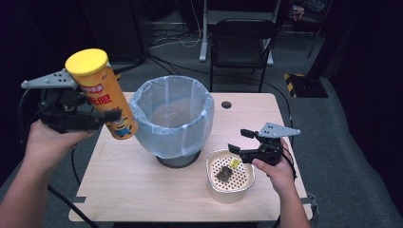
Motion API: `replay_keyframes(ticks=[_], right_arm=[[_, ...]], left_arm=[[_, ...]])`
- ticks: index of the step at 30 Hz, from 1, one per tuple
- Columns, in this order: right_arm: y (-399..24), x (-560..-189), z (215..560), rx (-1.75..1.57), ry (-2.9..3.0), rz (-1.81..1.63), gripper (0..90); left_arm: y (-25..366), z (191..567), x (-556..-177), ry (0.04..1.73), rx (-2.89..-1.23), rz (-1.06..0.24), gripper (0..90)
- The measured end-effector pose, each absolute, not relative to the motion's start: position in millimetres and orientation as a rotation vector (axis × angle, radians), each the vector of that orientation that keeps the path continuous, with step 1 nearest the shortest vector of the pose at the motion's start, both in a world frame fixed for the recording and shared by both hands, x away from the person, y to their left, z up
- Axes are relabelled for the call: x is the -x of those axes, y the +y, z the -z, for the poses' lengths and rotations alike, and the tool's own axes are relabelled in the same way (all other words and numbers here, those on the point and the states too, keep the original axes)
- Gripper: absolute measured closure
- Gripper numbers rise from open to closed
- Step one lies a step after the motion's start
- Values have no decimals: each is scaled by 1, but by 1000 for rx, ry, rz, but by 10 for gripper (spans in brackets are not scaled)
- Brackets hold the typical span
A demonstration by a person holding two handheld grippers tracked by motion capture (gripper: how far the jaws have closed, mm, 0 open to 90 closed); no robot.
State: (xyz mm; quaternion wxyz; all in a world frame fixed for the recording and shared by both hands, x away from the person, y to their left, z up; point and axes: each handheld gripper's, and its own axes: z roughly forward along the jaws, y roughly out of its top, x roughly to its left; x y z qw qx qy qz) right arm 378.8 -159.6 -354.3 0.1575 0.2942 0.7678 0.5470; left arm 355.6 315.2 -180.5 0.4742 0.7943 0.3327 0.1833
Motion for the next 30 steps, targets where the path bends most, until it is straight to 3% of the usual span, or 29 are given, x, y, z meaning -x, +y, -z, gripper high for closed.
replay_keyframes(ticks=[18, 30], right_arm=[[-162, -380, 356, -843, 2185, -1571, 245], [-164, -383, 359, -856, 2190, -1569, 248]], left_arm=[[261, 188, -414, 808, -1924, -379, 243], [223, 216, -447, 810, -1957, -383, 243]])
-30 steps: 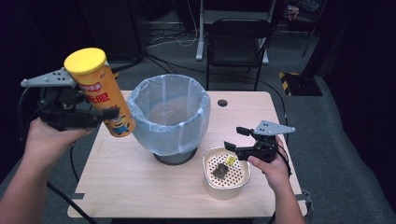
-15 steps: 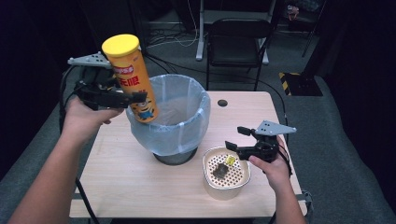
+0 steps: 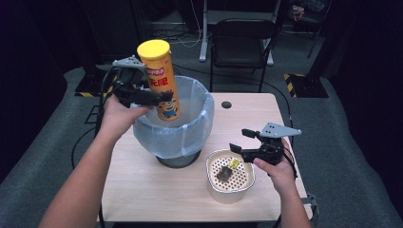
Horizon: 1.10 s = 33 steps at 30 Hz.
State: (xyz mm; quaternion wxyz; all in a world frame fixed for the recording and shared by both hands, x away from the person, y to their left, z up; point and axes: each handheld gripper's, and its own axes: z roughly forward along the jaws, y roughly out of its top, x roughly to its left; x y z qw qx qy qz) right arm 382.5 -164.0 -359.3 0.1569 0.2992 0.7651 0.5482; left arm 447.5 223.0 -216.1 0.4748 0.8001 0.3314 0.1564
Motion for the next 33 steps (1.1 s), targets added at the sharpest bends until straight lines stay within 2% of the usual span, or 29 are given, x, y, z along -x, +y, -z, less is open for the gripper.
replay_keyframes(ticks=[9, 25, 29, 33], right_arm=[[-166, -382, 358, -837, 2184, -1569, 248], [-167, -383, 360, -851, 2186, -1572, 249], [-169, -383, 359, -858, 2178, -1577, 249], [-169, -383, 359, -855, 2178, -1573, 249]], left_arm=[[204, 244, -468, 867, -2026, -351, 242], [188, 255, -483, 927, -2150, -244, 238], [189, 254, -482, 952, -2138, -289, 161], [196, 250, -479, 956, -2107, -297, 145]])
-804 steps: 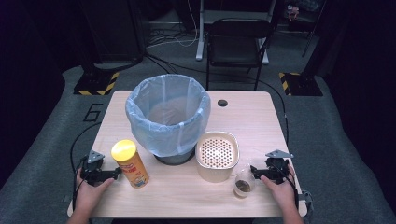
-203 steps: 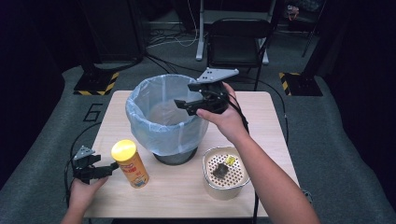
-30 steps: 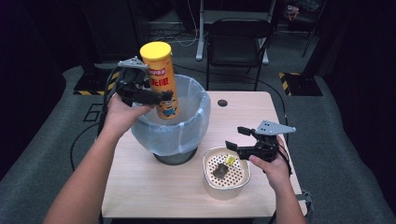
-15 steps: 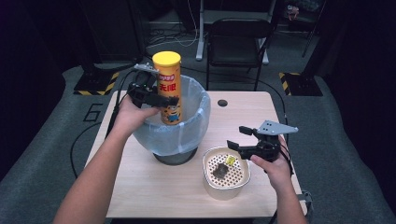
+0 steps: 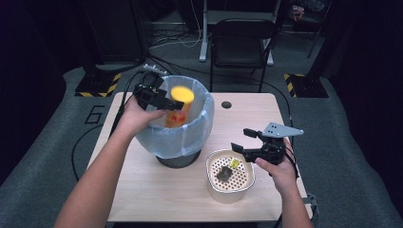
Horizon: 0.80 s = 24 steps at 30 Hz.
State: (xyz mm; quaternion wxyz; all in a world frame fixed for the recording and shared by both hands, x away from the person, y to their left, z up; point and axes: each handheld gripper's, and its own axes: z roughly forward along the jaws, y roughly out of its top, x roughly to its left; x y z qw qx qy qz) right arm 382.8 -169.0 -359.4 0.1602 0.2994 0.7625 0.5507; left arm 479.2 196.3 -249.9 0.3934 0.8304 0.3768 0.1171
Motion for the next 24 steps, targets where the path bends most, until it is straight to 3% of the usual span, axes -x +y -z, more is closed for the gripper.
replay_keyframes(ticks=[6, 12, 24], right_arm=[[-169, -383, 360, -859, 2178, -1572, 249], [-172, -383, 360, -856, 2178, -1567, 249], [-179, -382, 361, -881, 2168, -1537, 249]], left_arm=[[212, 246, -471, 950, -2083, -317, 171], [249, 239, -448, 945, -2035, -347, 261], [308, 242, -406, 951, -1958, -373, 304]])
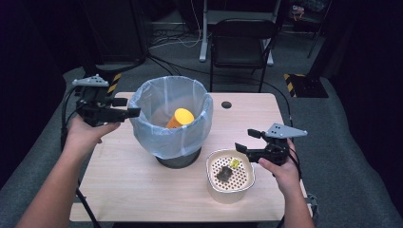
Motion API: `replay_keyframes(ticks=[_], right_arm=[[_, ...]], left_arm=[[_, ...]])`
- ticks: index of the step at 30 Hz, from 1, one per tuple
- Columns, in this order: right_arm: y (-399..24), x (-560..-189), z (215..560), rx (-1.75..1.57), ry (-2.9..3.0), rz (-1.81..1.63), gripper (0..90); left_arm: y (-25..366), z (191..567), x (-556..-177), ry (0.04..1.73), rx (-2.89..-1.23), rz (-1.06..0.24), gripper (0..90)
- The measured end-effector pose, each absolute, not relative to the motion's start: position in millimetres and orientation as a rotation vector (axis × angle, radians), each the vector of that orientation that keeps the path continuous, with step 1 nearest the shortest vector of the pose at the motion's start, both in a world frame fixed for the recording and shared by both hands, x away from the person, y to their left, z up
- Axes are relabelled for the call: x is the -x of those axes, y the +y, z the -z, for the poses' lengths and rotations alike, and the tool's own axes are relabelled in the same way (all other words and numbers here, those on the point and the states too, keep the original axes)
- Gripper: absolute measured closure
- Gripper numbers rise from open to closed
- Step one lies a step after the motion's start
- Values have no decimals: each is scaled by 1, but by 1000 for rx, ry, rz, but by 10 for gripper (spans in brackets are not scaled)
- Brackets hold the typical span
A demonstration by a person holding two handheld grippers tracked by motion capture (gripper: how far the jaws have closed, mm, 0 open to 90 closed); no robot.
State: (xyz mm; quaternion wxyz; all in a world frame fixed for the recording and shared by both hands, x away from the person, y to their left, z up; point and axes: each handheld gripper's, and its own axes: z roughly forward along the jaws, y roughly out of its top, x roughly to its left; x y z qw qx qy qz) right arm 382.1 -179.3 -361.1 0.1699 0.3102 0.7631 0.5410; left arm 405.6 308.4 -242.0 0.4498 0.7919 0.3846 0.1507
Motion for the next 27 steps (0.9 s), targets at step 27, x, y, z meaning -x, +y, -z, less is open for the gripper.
replay_keyframes(ticks=[27], right_arm=[[-202, -389, 370, -984, 2127, -1397, 228]], left_arm=[[380, 379, -362, 1038, -1909, -465, 197]])
